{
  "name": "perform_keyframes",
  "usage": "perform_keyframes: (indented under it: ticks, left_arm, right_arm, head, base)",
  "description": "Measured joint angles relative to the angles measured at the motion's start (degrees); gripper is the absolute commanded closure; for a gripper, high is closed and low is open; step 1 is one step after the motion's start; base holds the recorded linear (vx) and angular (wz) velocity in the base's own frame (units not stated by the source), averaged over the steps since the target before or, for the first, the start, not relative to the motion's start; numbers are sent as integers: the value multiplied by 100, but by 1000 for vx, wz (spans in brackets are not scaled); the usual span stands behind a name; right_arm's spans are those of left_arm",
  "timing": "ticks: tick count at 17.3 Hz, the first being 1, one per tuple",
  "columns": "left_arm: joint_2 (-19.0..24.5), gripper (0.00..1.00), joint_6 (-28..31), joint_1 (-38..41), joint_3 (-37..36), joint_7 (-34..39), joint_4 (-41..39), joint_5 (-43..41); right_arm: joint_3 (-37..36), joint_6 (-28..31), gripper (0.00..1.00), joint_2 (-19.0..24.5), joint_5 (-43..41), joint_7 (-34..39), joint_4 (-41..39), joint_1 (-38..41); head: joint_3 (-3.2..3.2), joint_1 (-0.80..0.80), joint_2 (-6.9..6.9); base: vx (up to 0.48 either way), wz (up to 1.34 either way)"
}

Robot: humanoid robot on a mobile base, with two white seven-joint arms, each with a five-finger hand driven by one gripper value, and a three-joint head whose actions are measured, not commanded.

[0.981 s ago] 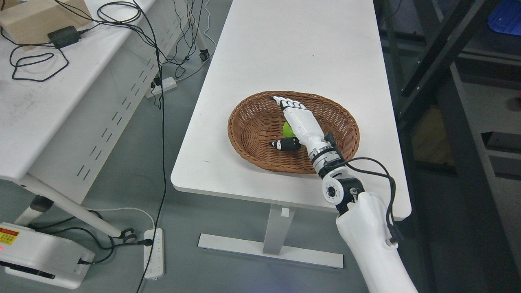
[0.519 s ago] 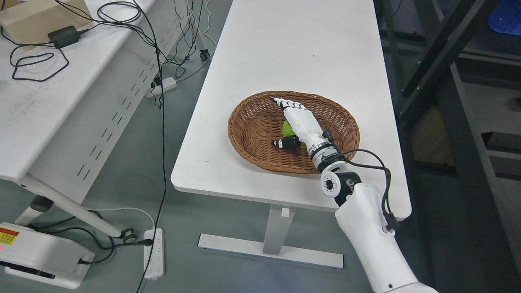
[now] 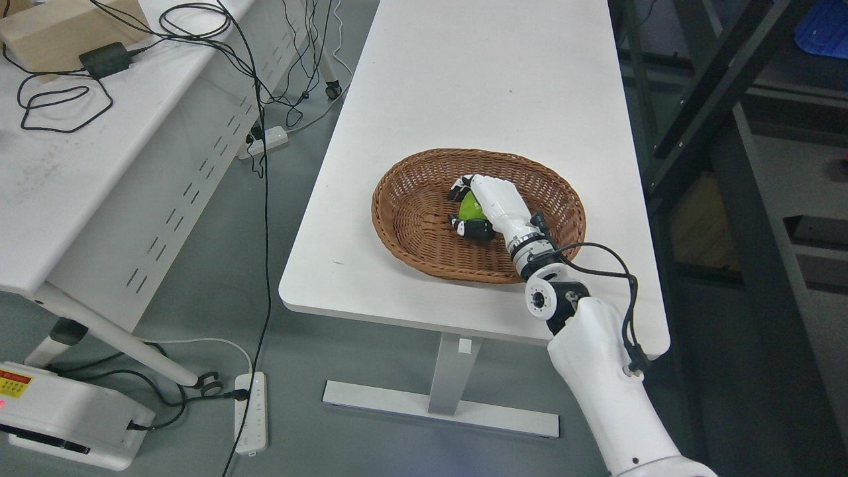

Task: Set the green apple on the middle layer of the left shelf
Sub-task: 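Lower the right hand over the green apple and close fingers, then lift the green apple out of the basket with the right hand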

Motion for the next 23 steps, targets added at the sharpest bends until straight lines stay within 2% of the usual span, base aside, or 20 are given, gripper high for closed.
perform_keyframes:
  ticks: [4, 10, 13, 17, 20, 23]
  left_arm:
    - [0, 0, 0, 0, 0, 0, 0, 0]
    - [0, 0, -2, 0, 0, 0, 0, 0]
    - [0, 0, -2, 0, 0, 0, 0, 0]
    - [0, 0, -3, 0, 0, 0, 0, 0]
    - [0, 0, -3, 0, 0, 0, 0, 0]
    - [0, 0, -3, 0, 0, 0, 0, 0]
  right_arm:
    - [-325, 0, 100, -49, -237, 526, -58, 17]
    - [-1049, 207, 100, -30, -1784, 1364, -553, 274]
    - [-1391, 188, 100, -75, -2386, 847, -906, 520]
    - [-1722, -224, 100, -134, -2792, -50, -1429, 960]
    - [-1847, -563, 100, -112, -2947, -312, -1817, 1388]
    - [-1966, -653, 100, -80, -3039, -428, -2238, 1833]
  head:
    - [0, 0, 0]
    - [0, 0, 0]
    - [0, 0, 0]
    - [0, 0, 0]
    - [0, 0, 0]
    - [0, 0, 0]
  base:
    - [0, 7]
    - [0, 0]
    - [-4, -1]
    - [-6, 0]
    - [0, 0]
    - [0, 0]
